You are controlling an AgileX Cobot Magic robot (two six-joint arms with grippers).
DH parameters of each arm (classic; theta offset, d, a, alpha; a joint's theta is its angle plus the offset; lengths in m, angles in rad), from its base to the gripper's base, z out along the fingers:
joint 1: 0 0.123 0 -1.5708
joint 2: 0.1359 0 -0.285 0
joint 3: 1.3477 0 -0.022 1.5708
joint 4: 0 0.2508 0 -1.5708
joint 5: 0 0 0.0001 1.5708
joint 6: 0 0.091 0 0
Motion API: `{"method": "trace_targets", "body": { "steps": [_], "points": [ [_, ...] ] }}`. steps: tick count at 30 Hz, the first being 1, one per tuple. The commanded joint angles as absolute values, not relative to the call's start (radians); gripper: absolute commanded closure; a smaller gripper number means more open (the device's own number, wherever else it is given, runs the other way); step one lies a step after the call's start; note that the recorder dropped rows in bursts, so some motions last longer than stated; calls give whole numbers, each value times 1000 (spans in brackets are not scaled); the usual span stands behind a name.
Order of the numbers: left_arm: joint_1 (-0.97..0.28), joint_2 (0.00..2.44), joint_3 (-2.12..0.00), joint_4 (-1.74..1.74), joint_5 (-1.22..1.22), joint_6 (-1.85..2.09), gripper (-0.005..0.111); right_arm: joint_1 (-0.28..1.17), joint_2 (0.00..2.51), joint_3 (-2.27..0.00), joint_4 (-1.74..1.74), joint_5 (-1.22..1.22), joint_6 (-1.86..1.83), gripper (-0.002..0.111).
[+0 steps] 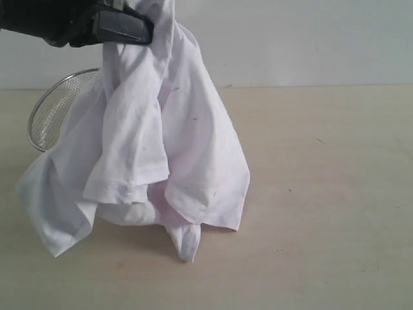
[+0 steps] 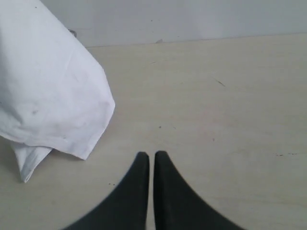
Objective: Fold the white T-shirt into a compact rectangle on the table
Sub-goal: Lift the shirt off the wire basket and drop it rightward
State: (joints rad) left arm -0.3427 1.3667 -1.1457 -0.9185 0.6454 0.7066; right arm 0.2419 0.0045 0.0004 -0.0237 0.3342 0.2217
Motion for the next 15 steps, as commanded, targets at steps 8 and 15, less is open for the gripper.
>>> {"method": "trace_targets", "body": {
  "steps": [8, 15],
  "points": [
    [-383, 1394, -1033, -988, 461, 707, 102, 239, 0, 0, -33, 330, 222, 108],
    [-383, 1404, -1019, -1011, 446, 710, 99, 239, 0, 0, -33, 330, 222, 108]
  ]
}}
